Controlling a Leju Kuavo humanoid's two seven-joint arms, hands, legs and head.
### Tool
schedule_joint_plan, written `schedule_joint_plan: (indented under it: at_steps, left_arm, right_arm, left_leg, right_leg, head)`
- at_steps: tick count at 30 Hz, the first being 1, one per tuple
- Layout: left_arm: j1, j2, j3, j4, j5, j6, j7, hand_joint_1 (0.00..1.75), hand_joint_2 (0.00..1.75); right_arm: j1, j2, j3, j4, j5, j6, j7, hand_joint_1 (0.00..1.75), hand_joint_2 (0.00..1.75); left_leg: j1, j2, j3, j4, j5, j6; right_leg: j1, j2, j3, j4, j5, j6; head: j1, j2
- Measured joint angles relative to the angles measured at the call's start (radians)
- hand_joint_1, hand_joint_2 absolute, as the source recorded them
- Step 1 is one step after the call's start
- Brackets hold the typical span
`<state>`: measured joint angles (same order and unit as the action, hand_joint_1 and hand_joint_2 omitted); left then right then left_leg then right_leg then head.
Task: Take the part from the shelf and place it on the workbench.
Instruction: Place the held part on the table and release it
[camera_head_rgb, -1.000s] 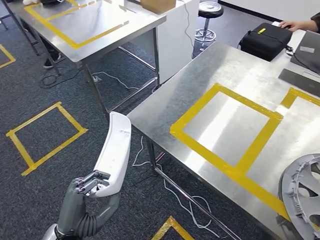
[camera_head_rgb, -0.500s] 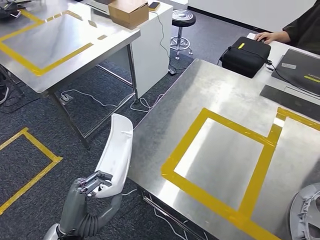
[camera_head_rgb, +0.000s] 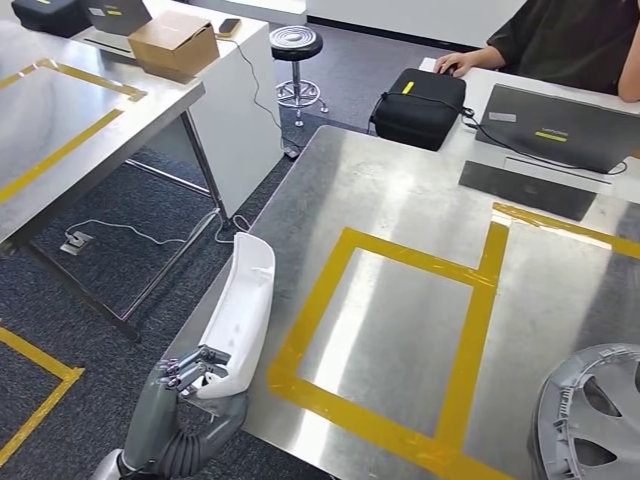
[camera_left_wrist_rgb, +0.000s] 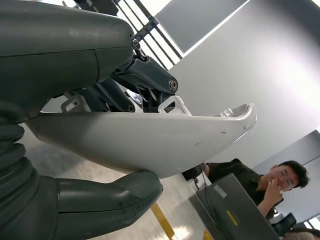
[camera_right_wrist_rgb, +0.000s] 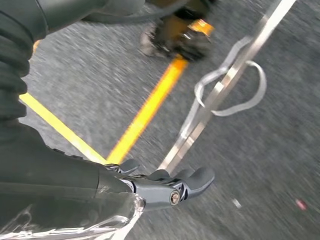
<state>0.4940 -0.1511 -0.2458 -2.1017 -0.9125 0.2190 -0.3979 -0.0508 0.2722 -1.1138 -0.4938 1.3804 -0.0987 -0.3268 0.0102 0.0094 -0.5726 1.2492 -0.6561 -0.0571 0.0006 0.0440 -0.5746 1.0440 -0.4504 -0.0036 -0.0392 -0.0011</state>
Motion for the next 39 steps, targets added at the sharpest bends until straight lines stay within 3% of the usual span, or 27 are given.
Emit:
schedule_joint_plan:
  at_steps: [3, 5, 9, 11, 13, 14, 15, 16, 18, 20, 24, 25, 32, 39]
  left_arm:
    - [-0.001, 0.004, -0.005, 0.005, 0.0, 0.0, 0.014, 1.75, 1.75]
    - [-0.002, 0.006, -0.006, 0.008, -0.002, -0.001, 0.019, 1.75, 1.75]
    - [-0.006, 0.013, -0.013, 0.016, 0.001, -0.01, 0.021, 1.75, 1.75]
    - [-0.012, 0.022, -0.02, 0.02, 0.007, -0.015, 0.021, 1.75, 1.75]
    - [-0.019, 0.034, -0.028, 0.027, 0.014, -0.017, 0.022, 1.75, 1.75]
    - [-0.022, 0.04, -0.031, 0.031, 0.016, -0.017, 0.023, 1.75, 1.75]
    - [-0.025, 0.045, -0.034, 0.035, 0.018, -0.017, 0.024, 1.75, 1.75]
    - [-0.028, 0.049, -0.036, 0.038, 0.02, -0.017, 0.024, 1.75, 1.75]
    - [-0.032, 0.054, -0.038, 0.04, 0.021, -0.018, 0.024, 1.75, 1.75]
    - [-0.035, 0.06, -0.039, 0.041, 0.022, -0.018, 0.024, 1.75, 1.75]
    - [-0.049, 0.082, -0.046, 0.053, -0.004, -0.034, 0.046, 1.75, 1.75]
    - [-0.059, 0.092, -0.053, 0.062, -0.02, -0.043, 0.058, 1.75, 1.75]
    - [-0.165, 0.16, -0.114, 0.158, -0.096, -0.11, 0.108, 1.75, 1.75]
    - [-0.196, 0.184, -0.138, 0.192, -0.1, -0.114, 0.111, 1.75, 1.75]
  right_arm:
    - [0.008, 0.004, -0.001, 0.001, 0.034, -0.009, 0.004, 0.0, 1.75]
    - [0.008, 0.004, 0.0, 0.004, 0.041, -0.008, 0.006, 0.0, 1.75]
    - [0.012, 0.004, -0.001, 0.009, 0.057, -0.016, 0.019, 0.0, 1.75]
    - [0.01, 0.004, -0.001, 0.013, 0.067, -0.024, 0.026, 0.0, 1.75]
    - [0.009, 0.004, -0.001, 0.017, 0.076, -0.03, 0.031, 0.0, 1.75]
    - [0.009, 0.004, -0.001, 0.019, 0.079, -0.032, 0.033, 0.0, 1.75]
    - [0.01, 0.004, -0.001, 0.021, 0.082, -0.033, 0.035, 0.0, 1.75]
    - [0.011, 0.003, -0.002, 0.022, 0.083, -0.034, 0.037, 0.0, 1.75]
    - [0.01, 0.003, -0.002, 0.024, 0.085, -0.035, 0.038, 0.0, 1.75]
    - [0.008, 0.003, -0.003, 0.026, 0.086, -0.036, 0.038, 0.0, 1.75]
    - [0.005, 0.003, -0.004, 0.032, 0.096, -0.04, 0.039, 0.0, 1.75]
    - [0.004, 0.003, -0.004, 0.035, 0.102, -0.042, 0.039, 0.0, 1.75]
    - [-0.005, 0.0, -0.003, 0.063, 0.142, -0.06, 0.04, 0.0, 1.75]
    - [-0.005, -0.004, -0.003, 0.077, 0.145, -0.061, 0.041, 0.0, 1.75]
  left_leg:
    - [-0.001, -0.004, 0.005, -0.144, 0.144, 0.009]
    - [-0.002, -0.007, 0.01, -0.215, 0.177, 0.017]
    - [0.002, -0.005, 0.013, -0.234, 0.189, 0.041]
    - [0.006, -0.001, 0.015, -0.238, 0.191, 0.048]
    - [0.006, 0.002, 0.015, -0.238, 0.188, 0.051]
    - [0.006, 0.003, 0.016, -0.238, 0.186, 0.052]
    - [0.007, 0.003, 0.019, -0.238, 0.184, 0.051]
    - [0.008, 0.003, 0.022, -0.238, 0.181, 0.049]
    - [0.009, 0.003, 0.033, -0.237, 0.173, 0.04]
    - [0.005, 0.002, 0.039, -0.235, 0.165, 0.031]
    - [0.0, 0.002, 0.043, -0.243, 0.169, 0.05]
    - [0.0, 0.002, 0.045, -0.249, 0.169, 0.05]
    - [0.0, 0.002, 0.054, -0.27, 0.176, 0.016]
    - [0.0, 0.003, 0.055, -0.271, 0.178, 0.01]
  right_leg:
    - [0.0, 0.015, 0.008, 0.001, -0.008, 0.008]
    - [0.003, 0.019, 0.004, 0.005, -0.013, 0.018]
    - [0.005, 0.006, -0.008, 0.016, -0.031, 0.042]
    - [0.003, -0.019, -0.044, 0.094, -0.076, 0.053]
    - [-0.001, -0.034, -0.113, 0.222, -0.131, 0.061]
    - [-0.003, -0.036, -0.139, 0.266, -0.14, 0.064]
    - [-0.004, -0.036, -0.148, 0.274, -0.13, 0.066]
    - [-0.006, -0.037, -0.137, 0.242, -0.1, 0.067]
    - [-0.009, -0.044, -0.078, 0.11, -0.028, 0.07]
    - [-0.01, -0.046, -0.034, 0.02, 0.006, 0.064]
    - [-0.011, -0.039, -0.031, 0.006, 0.01, 0.053]
    - [-0.011, -0.038, -0.031, 0.006, 0.009, 0.05]
    - [-0.009, -0.037, -0.031, 0.005, 0.006, 0.037]
    - [-0.009, -0.037, -0.029, 0.004, 0.007, 0.035]
  head:
    - [0.0, 0.0]
    - [0.0, 0.0]
    - [0.004, 0.0]
    - [0.012, 0.0]
    - [0.017, 0.0]
    - [0.017, 0.0]
    - [0.017, 0.0]
    - [0.017, 0.0]
    - [0.017, 0.0]
    - [0.018, 0.0]
    - [0.015, 0.0]
    - [0.015, 0.0]
    - [0.016, 0.0]
    - [0.016, 0.0]
